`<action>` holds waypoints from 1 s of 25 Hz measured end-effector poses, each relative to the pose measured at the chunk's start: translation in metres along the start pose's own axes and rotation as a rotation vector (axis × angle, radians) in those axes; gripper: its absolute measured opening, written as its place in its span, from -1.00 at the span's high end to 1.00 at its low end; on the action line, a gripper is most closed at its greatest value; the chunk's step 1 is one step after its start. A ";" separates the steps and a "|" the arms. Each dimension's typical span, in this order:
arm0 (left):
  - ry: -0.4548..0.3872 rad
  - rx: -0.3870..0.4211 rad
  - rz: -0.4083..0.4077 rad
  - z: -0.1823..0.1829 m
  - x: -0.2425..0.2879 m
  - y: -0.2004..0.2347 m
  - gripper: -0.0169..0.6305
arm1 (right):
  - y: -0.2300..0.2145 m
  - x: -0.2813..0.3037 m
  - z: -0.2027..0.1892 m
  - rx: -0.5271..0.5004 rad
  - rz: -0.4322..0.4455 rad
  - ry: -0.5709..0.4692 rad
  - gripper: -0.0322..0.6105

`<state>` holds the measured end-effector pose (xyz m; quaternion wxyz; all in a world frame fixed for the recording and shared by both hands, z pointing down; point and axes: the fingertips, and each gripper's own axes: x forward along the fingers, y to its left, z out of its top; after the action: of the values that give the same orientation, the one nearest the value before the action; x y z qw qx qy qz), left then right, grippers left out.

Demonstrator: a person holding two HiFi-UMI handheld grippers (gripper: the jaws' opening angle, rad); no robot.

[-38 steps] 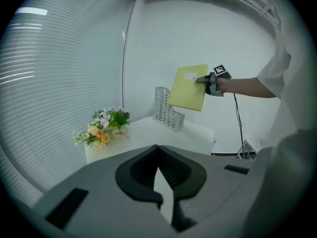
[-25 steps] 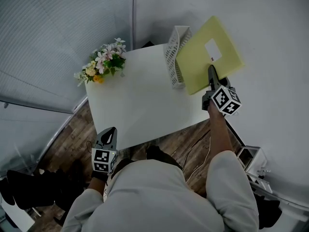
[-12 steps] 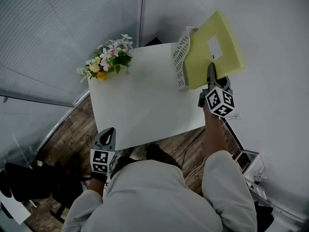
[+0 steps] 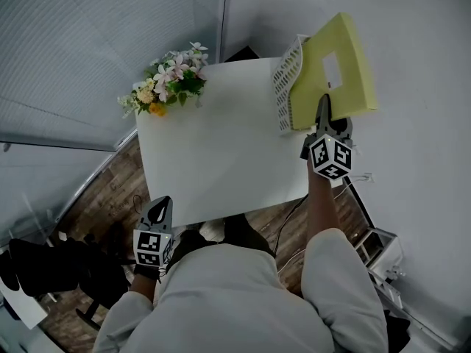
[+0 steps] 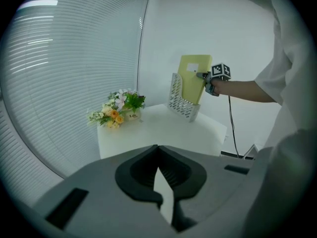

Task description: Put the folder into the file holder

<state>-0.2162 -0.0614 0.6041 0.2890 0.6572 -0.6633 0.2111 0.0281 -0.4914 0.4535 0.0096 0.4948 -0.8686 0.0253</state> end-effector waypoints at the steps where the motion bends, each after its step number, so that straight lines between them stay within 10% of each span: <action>1: 0.008 0.000 0.001 -0.001 0.001 0.000 0.92 | 0.000 0.001 -0.004 0.001 -0.001 -0.002 0.45; 25: 0.138 0.006 -0.018 -0.018 0.016 -0.007 0.92 | 0.008 0.006 -0.106 -0.041 -0.004 0.064 0.39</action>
<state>-0.2072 -0.0619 0.6276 0.3340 0.6478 -0.6353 0.2553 0.0173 -0.4875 0.5594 0.0475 0.4951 -0.8672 0.0234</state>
